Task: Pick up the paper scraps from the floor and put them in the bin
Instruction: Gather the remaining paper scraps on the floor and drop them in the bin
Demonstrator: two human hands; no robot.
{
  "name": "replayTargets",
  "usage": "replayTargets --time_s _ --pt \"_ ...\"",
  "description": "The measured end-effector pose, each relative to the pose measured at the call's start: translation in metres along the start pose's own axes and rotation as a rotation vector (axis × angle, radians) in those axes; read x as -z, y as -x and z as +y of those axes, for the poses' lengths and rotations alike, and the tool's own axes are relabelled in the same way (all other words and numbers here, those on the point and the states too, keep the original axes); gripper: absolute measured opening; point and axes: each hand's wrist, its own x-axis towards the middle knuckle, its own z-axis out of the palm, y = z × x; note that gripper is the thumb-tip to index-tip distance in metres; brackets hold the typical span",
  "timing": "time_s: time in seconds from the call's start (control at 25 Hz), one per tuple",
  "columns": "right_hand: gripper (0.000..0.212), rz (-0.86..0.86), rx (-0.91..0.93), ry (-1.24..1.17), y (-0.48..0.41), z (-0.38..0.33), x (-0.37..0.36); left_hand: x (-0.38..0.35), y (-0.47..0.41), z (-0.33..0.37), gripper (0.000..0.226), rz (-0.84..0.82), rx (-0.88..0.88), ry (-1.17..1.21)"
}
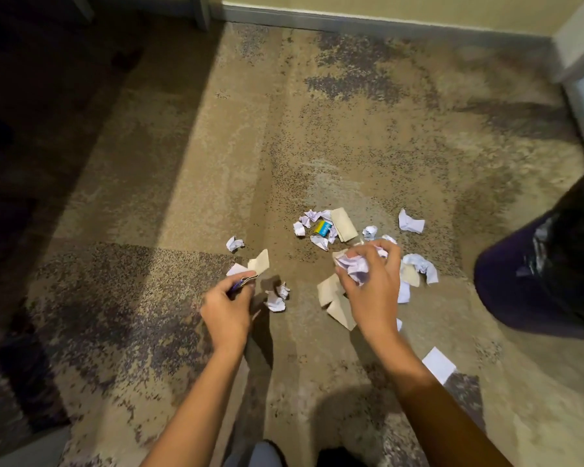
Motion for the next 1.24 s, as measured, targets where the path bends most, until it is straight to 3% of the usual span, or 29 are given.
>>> replayTargets --time_s 0.2,0.52,0.6,0.68,0.8,0.88,0.96,1.04,1.24 --pt "0.023 0.278 0.033 -0.018 -0.007 -0.012 0.078 -0.033 0.058 0.078 0.027 -0.262 -0.174 0.197" --pt "0.019 0.795 0.154 0.171 -0.044 -0.007 0.227 -0.144 0.172 0.245 0.022 -0.671 -0.667 0.283" --pt "0.03 0.824 0.089 0.205 -0.054 0.005 0.253 -0.175 0.19 0.268 0.024 -0.704 -0.733 0.238" --pt "0.043 0.782 -0.088 0.251 -0.064 0.025 0.274 -0.196 0.205 0.281 0.031 -0.784 -0.683 0.19" --pt "0.071 0.581 -0.371 0.358 -0.069 0.054 0.286 -0.218 0.22 0.283 0.045 -0.895 -0.595 0.069" --pt "0.076 0.505 -0.429 0.342 -0.068 0.063 0.285 -0.227 0.222 0.281 0.056 -0.94 -0.651 -0.095" --pt "0.071 0.507 -0.429 0.342 -0.063 0.065 0.284 -0.23 0.224 0.278 0.065 -1.004 -0.73 -0.193" --pt "0.061 0.576 -0.374 0.359 -0.056 0.063 0.282 -0.227 0.223 0.271 0.062 -1.016 -0.76 -0.138" --pt "0.041 0.736 -0.078 0.412 -0.024 0.039 0.239 -0.191 0.191 0.219 0.022 -0.783 -0.663 0.171"
